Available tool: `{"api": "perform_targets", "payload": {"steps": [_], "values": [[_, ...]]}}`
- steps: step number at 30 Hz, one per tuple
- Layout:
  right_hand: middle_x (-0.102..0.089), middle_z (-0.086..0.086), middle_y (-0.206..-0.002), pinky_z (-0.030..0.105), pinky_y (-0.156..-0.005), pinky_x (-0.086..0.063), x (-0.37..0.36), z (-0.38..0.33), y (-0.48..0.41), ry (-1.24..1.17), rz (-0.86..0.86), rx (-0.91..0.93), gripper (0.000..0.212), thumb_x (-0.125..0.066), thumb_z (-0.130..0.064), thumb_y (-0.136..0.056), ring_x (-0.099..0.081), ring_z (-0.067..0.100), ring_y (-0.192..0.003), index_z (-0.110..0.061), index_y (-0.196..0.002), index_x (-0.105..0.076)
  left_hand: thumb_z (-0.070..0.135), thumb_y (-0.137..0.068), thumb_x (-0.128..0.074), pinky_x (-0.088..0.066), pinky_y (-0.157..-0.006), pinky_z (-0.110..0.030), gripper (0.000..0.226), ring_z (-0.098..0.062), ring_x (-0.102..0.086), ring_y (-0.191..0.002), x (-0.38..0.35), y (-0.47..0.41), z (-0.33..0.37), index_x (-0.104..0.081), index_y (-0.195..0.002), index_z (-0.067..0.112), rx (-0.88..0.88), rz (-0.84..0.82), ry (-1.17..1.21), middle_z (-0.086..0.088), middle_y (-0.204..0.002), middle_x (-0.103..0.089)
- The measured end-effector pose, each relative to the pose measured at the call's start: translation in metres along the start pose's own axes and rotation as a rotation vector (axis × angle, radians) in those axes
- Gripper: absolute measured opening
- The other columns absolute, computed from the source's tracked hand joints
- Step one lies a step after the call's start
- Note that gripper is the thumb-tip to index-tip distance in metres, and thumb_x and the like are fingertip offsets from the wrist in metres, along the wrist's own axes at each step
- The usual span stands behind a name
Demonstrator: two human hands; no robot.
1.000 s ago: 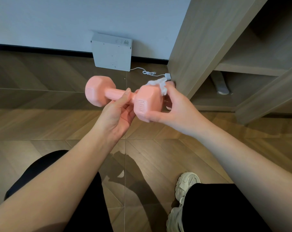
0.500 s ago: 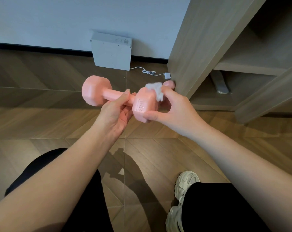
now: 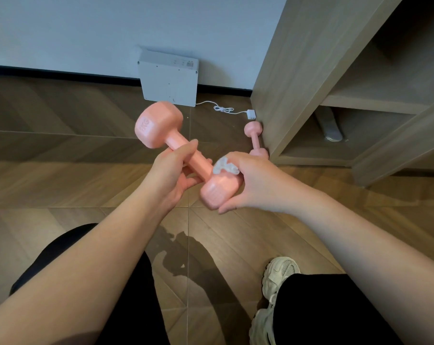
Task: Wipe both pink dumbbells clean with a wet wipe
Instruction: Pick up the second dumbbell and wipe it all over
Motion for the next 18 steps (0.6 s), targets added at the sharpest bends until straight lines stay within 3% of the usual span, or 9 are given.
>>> {"api": "perform_targets", "payload": {"steps": [3, 6, 9, 12, 15, 18], "values": [[-0.058, -0.014, -0.100, 0.021, -0.080, -0.044, -0.008, 0.000, -0.001, 0.026, -0.019, 0.045, 0.061, -0.092, -0.042, -0.057, -0.052, 0.002, -0.091, -0.025, -0.104, -0.058, 0.024, -0.095, -0.060, -0.060, -0.074, -0.041, 0.019, -0.024, -0.073, -0.076, 0.002, -0.005, -0.001, -0.059, -0.097, 0.005, 0.031, 0.056, 0.000, -0.009, -0.082, -0.063], [-0.055, -0.021, -0.093, 0.018, -0.069, -0.042, -0.016, -0.003, -0.003, 0.067, -0.004, 0.060, 0.059, -0.089, -0.049, -0.056, -0.052, 0.003, -0.086, -0.029, -0.099, -0.055, 0.021, -0.097, -0.058, -0.059, -0.081, -0.044, 0.019, -0.028, -0.074, -0.082, 0.002, -0.008, -0.001, -0.055, -0.101, 0.002, 0.022, 0.072, 0.055, -0.013, -0.086, -0.064], [-0.049, -0.026, -0.080, 0.013, -0.062, -0.035, -0.018, -0.005, -0.008, 0.088, -0.008, 0.043, 0.056, -0.089, -0.052, -0.055, -0.050, 0.002, -0.076, -0.039, -0.084, -0.042, 0.017, -0.099, -0.054, -0.059, -0.077, -0.045, 0.015, -0.030, -0.073, -0.088, 0.002, -0.008, -0.001, -0.050, -0.106, 0.005, 0.029, 0.048, 0.140, -0.016, -0.090, -0.068], [-0.052, -0.023, -0.071, 0.011, -0.060, -0.036, -0.020, -0.007, -0.011, -0.011, -0.063, 0.015, 0.053, -0.089, -0.048, -0.057, -0.053, -0.005, -0.071, -0.039, -0.074, -0.040, 0.017, -0.100, -0.050, -0.059, -0.075, -0.042, 0.012, -0.029, -0.072, -0.094, 0.003, -0.006, 0.001, -0.047, -0.105, 0.007, 0.018, -0.054, 0.205, -0.013, -0.086, -0.074], [-0.053, -0.021, -0.073, 0.008, -0.062, -0.038, -0.020, -0.007, -0.013, -0.102, -0.191, -0.044, 0.044, -0.089, -0.044, -0.062, -0.051, -0.009, -0.068, -0.035, -0.077, -0.048, 0.019, -0.101, -0.043, -0.057, -0.084, -0.042, 0.011, -0.028, -0.071, -0.101, 0.002, -0.007, 0.005, -0.046, -0.100, 0.009, 0.010, -0.147, 0.213, -0.014, -0.097, -0.075], [-0.048, -0.016, -0.076, 0.017, -0.067, -0.034, -0.019, -0.007, -0.014, -0.340, -0.360, -0.168, 0.038, -0.074, -0.052, -0.076, -0.044, -0.004, -0.068, -0.022, -0.076, -0.052, 0.023, -0.103, -0.040, -0.054, -0.087, -0.041, 0.019, -0.029, -0.070, -0.103, 0.000, -0.010, 0.005, -0.045, -0.105, 0.005, 0.021, -0.166, 0.152, -0.018, -0.106, -0.073]]}}
Point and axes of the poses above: each hand's wrist, its own y-axis away from the middle knuckle, its own x-axis out of the back of the hand, z = x × y, the point moved 2 cm from there along -y, towards the middle knuckle
